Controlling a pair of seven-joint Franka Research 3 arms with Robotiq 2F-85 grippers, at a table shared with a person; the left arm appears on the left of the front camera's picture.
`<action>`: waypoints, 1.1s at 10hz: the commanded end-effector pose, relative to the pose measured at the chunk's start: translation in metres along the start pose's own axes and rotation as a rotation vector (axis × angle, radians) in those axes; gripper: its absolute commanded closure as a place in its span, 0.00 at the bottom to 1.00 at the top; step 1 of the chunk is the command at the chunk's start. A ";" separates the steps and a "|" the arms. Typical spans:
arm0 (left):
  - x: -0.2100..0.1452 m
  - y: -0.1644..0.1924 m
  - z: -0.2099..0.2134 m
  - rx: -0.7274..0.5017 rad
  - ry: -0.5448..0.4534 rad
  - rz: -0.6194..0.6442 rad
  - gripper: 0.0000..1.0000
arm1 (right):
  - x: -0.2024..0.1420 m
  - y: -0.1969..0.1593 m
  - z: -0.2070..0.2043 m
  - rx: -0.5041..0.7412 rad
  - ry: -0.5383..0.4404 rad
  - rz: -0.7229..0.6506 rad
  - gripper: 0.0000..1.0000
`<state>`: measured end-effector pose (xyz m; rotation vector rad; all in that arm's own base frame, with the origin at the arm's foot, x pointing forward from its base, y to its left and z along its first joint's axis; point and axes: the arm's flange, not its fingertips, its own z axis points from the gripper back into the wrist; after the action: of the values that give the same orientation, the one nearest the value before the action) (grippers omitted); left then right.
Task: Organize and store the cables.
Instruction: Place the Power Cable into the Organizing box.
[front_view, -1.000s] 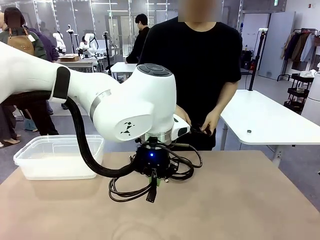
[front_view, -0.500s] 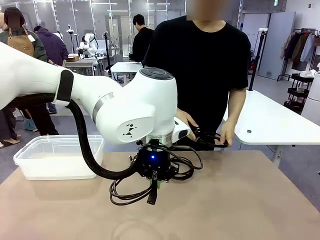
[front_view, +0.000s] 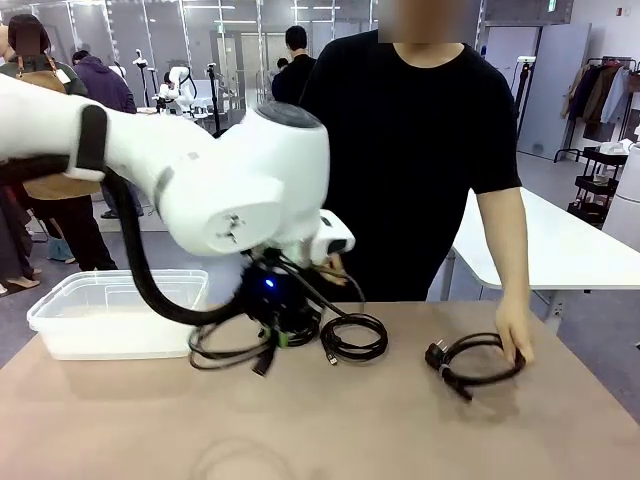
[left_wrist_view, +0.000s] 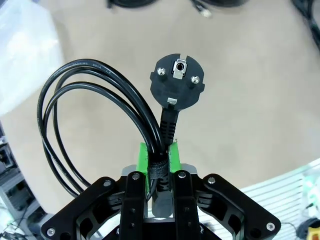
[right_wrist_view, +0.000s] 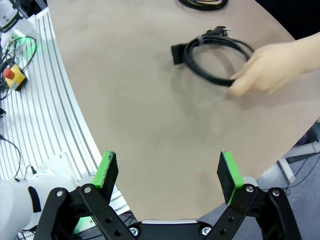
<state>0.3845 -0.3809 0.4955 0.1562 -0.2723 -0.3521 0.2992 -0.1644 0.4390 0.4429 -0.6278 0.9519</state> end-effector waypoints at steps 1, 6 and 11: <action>-0.005 0.052 0.016 0.035 -0.037 0.011 0.82 | -0.001 0.000 0.001 0.003 -0.010 0.005 0.00; 0.030 0.190 0.015 -0.010 -0.004 0.322 0.82 | -0.001 0.000 0.001 0.003 -0.010 0.005 0.00; 0.082 0.286 -0.086 0.015 0.012 0.644 0.82 | -0.001 0.000 0.001 0.003 -0.010 0.005 0.00</action>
<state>0.5584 -0.1295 0.4886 0.0562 -0.2564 0.2297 0.2992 -0.1648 0.4385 0.4426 -0.6257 0.9501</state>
